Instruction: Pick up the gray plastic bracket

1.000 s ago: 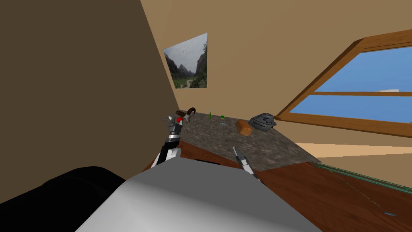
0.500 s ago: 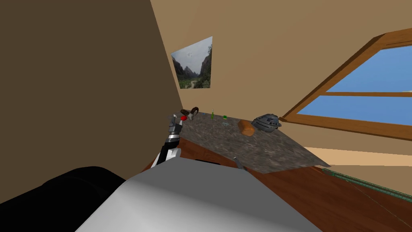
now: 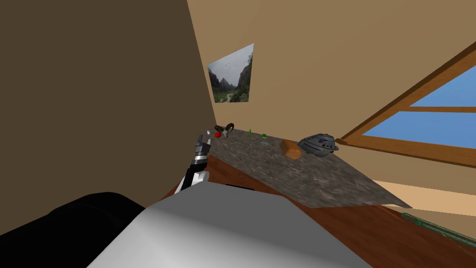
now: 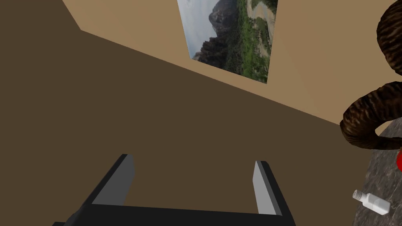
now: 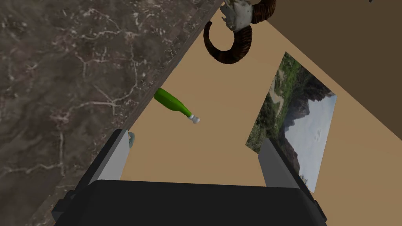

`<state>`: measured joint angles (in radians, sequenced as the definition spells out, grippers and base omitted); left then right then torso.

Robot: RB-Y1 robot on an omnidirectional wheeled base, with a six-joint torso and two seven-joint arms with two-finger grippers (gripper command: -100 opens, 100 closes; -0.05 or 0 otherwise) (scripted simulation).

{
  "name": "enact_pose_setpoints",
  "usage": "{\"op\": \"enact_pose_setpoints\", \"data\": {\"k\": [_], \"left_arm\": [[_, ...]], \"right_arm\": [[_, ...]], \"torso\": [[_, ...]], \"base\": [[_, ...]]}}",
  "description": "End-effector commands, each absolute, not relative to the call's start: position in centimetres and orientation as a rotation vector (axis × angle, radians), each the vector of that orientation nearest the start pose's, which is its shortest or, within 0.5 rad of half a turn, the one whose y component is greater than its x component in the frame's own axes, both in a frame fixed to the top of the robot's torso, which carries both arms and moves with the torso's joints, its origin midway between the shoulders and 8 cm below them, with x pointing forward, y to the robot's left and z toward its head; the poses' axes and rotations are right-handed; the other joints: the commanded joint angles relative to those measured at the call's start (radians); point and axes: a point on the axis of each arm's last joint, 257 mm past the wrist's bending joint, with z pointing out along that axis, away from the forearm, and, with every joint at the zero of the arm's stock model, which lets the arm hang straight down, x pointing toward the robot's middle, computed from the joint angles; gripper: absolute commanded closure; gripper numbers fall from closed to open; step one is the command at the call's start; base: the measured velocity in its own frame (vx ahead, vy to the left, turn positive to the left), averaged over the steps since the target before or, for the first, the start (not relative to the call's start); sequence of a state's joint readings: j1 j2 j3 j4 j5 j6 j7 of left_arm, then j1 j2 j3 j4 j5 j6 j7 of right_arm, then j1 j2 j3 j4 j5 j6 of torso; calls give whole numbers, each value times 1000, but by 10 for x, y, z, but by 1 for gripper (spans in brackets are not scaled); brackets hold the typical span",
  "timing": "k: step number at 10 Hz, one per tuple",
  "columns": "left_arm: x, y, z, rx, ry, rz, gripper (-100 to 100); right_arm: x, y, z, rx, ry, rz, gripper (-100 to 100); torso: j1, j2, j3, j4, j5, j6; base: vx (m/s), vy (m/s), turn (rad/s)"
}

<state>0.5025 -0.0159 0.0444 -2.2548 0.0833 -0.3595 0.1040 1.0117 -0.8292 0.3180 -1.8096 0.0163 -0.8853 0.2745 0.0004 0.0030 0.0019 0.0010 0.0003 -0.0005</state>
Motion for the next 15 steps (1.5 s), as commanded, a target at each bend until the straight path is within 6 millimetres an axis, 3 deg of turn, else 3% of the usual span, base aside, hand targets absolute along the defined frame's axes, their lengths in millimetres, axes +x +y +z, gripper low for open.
{"op": "enact_pose_setpoints", "data": {"k": [1,2,4,5,6,7,9,10,13,14,15], "left_arm": [[365,311,-16,-896,617,-1364,0],[365,311,-16,-897,618,-1364,0],[365,311,-16,-897,618,-1364,0],[365,311,-16,-897,618,-1364,0],[365,311,-16,-896,618,-1364,0],[365,311,-16,-897,618,-1364,0],[365,311,-16,-897,618,-1364,0],[365,311,-16,-897,618,-1363,0],[365,311,-16,-896,618,-1364,0],[365,311,-16,-897,618,-1363,0],[365,311,-16,-896,618,-1364,0]], "right_arm": [[123,-251,-310,395,1904,1130,-100],[100,-259,-325,393,1984,1107,-100],[93,-268,-330,368,2027,1094,-100],[67,-284,-347,367,2120,1056,-100],[64,-289,-347,338,2149,1052,-100],[39,-308,-362,332,2244,1006,-100],[36,-314,-361,302,2271,1001,-100],[15,-333,-369,273,2362,962,-100],[-13,-373,-379,222,2498,878,-100],[-32,-397,-384,205,2579,818,-100],[-34,-407,-382,172,2607,803,-100]], "torso": [[0,0,0,0,0,0],[-1,-1,0,0,0,1],[0,-2,-1,0,0,1],[-1,-2,-1,0,0,1],[-1,-3,-1,0,0,0],[-1,-3,-2,0,0,1],[0,-4,-2,-1,0,1],[-1,-3,-2,-1,0,1],[-1,-5,-3,-1,0,0],[-1,-5,-3,-1,0,1],[-1,-6,-4,-1,0,0]], "base": [[-40,20,103],[-30,39,225],[-17,26,54],[-16,32,260],[-14,25,151],[-6,42,272],[-1,23,55],[6,35,281],[20,26,220],[38,29,250],[38,23,177]]}}
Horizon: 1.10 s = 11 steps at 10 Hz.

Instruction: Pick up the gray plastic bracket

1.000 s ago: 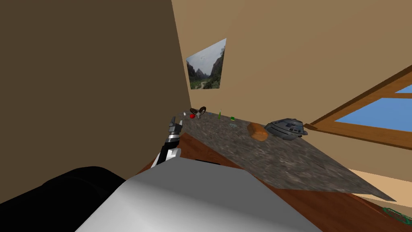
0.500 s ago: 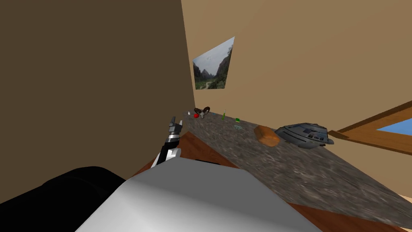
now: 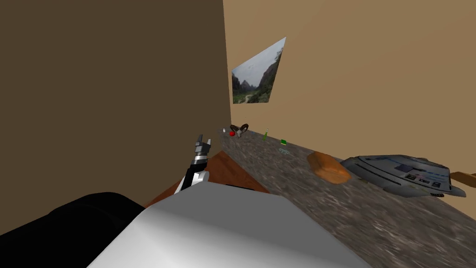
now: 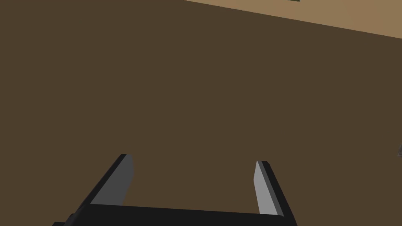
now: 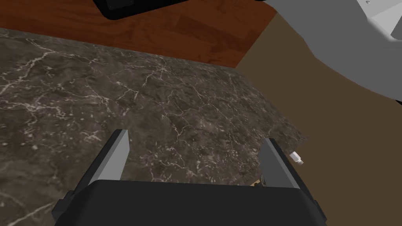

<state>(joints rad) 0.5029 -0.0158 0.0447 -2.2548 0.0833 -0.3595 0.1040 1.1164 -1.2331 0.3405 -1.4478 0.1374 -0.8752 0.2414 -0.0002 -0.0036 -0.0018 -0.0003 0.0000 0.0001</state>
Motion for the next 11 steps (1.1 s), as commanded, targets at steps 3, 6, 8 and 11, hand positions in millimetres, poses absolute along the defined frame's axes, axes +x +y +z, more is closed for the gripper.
{"op": "enact_pose_setpoints", "data": {"k": [3,6,8,11], "left_arm": [[365,311,-16,-897,618,-1363,0],[365,311,-16,-896,618,-1363,0],[365,311,-16,-896,618,-1363,0],[365,311,-16,-897,618,-1363,0]], "right_arm": [[-63,-467,-382,92,2776,654,-100],[-73,-512,-374,20,2875,541,-100],[-78,-546,-367,-30,2942,445,-100],[-78,-607,-349,-122,3040,256,-100]], "torso": [[-1,-1,-1,0,0,0],[-2,-2,-1,0,-1,-1],[-3,-3,-2,-1,0,-1],[-3,-4,-2,-1,-1,1]], "base": [[57,10,285],[61,-17,206],[68,-32,244],[90,-45,279]]}}
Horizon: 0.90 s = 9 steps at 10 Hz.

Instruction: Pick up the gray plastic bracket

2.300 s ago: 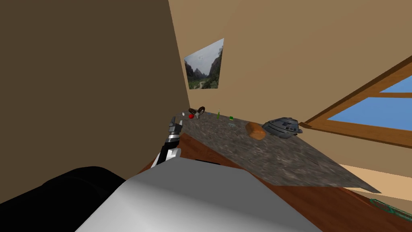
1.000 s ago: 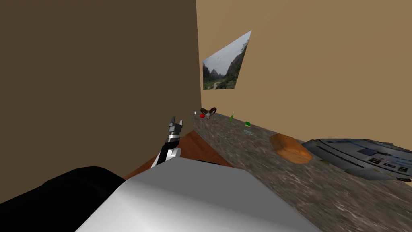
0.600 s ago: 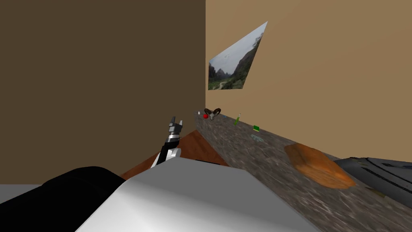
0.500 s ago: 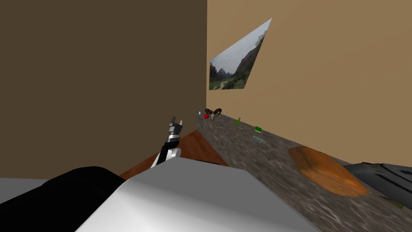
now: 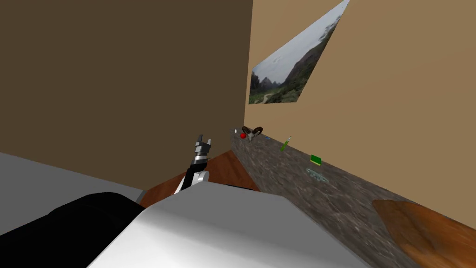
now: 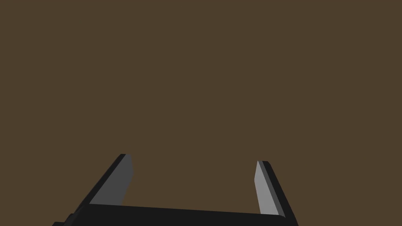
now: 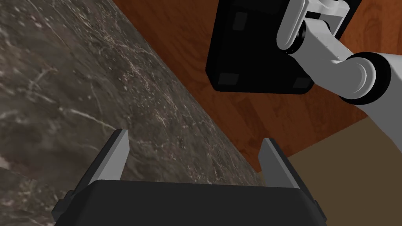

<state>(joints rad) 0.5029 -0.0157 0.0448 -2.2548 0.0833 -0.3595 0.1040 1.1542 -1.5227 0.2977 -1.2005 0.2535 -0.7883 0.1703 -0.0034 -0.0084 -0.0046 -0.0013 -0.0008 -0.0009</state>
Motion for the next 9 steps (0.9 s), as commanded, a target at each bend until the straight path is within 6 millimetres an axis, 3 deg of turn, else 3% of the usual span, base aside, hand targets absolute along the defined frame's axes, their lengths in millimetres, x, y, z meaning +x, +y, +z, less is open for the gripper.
{"op": "enact_pose_setpoints", "data": {"k": [1,2,4,6,8,9], "left_arm": [[365,311,-16,-896,618,-1363,0],[365,311,-16,-896,618,-1363,0],[365,311,-16,-897,618,-1363,0],[365,311,-16,-896,618,-1363,0],[365,311,-16,-897,618,-1363,0],[365,311,-16,-897,618,-1363,0]], "right_arm": [[-74,-634,-339,-162,3072,168,-100],[-74,-634,-339,-162,3072,168,-100],[-61,-675,-322,-226,3106,17,-100],[-47,-701,-310,-267,3115,-83,-100],[-36,-707,-308,-284,3108,-111,-100],[-32,-694,-315,-284,3098,-61,-100]], "torso": [[0,0,0,0,0,0],[-3,-3,-2,-1,-1,0],[-1,-3,-2,-1,-1,0],[-5,-6,-4,-1,-1,1],[-3,-8,-5,-2,-1,0],[-1,-8,-5,-2,-1,1]], "base": [[132,-100,432],[111,-90,192],[143,-83,343],[164,-139,357],[171,-105,353],[235,11,275]]}}
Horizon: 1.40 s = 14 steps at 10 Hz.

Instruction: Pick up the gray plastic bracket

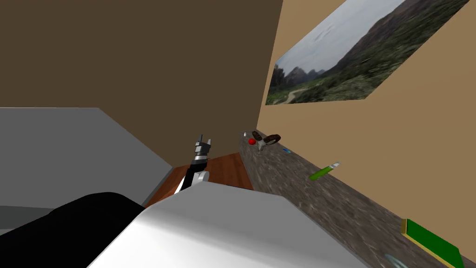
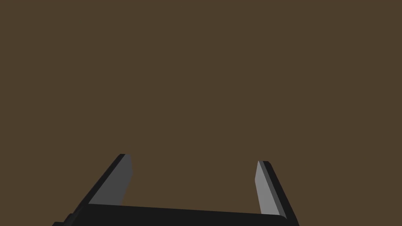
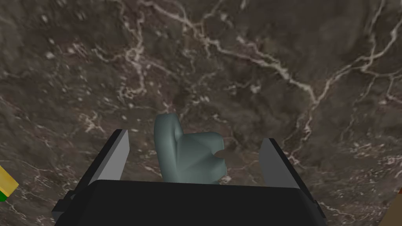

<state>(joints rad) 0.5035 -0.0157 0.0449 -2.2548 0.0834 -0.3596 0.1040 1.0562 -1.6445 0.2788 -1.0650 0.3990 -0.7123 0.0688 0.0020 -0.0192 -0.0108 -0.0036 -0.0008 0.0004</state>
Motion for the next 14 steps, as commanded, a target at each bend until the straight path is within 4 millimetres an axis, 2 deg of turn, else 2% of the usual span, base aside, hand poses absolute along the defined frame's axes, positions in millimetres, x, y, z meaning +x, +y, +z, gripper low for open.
{"op": "enact_pose_setpoints", "data": {"k": [1,2,3,4,7,8,9,13,14], "left_arm": [[365,311,-16,-897,618,-1363,0],[364,311,-16,-897,618,-1363,0],[365,311,-16,-897,618,-1363,0],[365,311,-16,-897,618,-1363,0],[365,311,-16,-897,618,-1363,0],[365,311,-16,-897,618,-1363,0],[365,311,-16,-897,618,-1363,0],[365,311,-16,-897,618,-1363,0],[365,311,-16,-897,618,-1363,0]], "right_arm": [[-32,-694,-315,-284,3098,-61,-100],[-34,-696,-316,-283,3100,-67,-100],[-33,-696,-316,-283,3099,-66,0],[-43,-693,-324,-268,3096,-65,-100],[-61,-684,-342,-239,3092,-60,-100],[-58,-685,-337,-243,3094,-60,-100],[-59,-685,-337,-244,3093,-62,100],[-59,-685,-338,-247,3094,-58,100],[-59,-685,-338,-247,3094,-58,0]], "torso": [[0,0,0,0,0,0],[4,1,0,0,2,1],[4,8,4,1,2,2],[3,13,7,3,2,2],[-1,16,9,4,1,2],[0,16,9,4,1,2],[1,16,9,4,1,2],[2,17,10,4,2,3],[2,17,10,4,2,3]], "base": [[207,41,75],[76,15,-4],[17,2,5],[17,-18,60],[6,-41,77],[3,-17,10],[0,0,0],[0,0,0],[0,0,0]]}}
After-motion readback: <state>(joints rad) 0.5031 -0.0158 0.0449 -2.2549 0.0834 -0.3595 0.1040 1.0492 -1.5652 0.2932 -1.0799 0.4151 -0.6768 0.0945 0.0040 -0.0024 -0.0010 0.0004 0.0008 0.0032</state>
